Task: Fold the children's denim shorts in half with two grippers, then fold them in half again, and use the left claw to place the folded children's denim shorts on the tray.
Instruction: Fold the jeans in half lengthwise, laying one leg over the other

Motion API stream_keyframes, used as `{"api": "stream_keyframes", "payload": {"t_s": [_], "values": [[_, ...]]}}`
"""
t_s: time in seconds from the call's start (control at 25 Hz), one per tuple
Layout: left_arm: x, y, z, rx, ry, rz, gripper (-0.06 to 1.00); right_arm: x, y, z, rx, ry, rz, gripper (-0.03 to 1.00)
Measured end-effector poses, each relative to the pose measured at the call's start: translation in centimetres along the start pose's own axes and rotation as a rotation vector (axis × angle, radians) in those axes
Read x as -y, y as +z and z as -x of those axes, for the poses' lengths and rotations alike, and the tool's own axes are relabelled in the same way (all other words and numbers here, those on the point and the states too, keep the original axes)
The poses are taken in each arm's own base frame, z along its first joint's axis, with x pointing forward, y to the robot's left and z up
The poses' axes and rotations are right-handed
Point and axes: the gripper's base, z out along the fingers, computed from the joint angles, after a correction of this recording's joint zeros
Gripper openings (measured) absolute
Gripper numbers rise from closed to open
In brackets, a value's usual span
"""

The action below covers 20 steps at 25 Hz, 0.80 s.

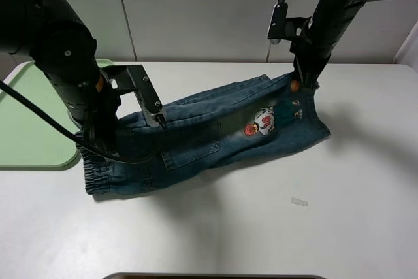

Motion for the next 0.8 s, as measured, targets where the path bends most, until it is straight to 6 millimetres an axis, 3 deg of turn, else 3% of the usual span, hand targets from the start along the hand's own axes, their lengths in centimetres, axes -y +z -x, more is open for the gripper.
{"api": "stream_keyframes", "payload": {"t_s": [0.44, 0.8], "values": [[-2.5, 0.7, -1.6, -0.036, -0.102, 0.001, 0.08, 0.4, 1.2, 1.0, 0.064, 0.056, 0.003, -0.03], [-2.5, 0.7, -1.6, -0.03, -0.122, -0.013, 0.08, 0.9, 1.2, 1.7, 0.141, 0.101, -0.04, -0.03]]}}
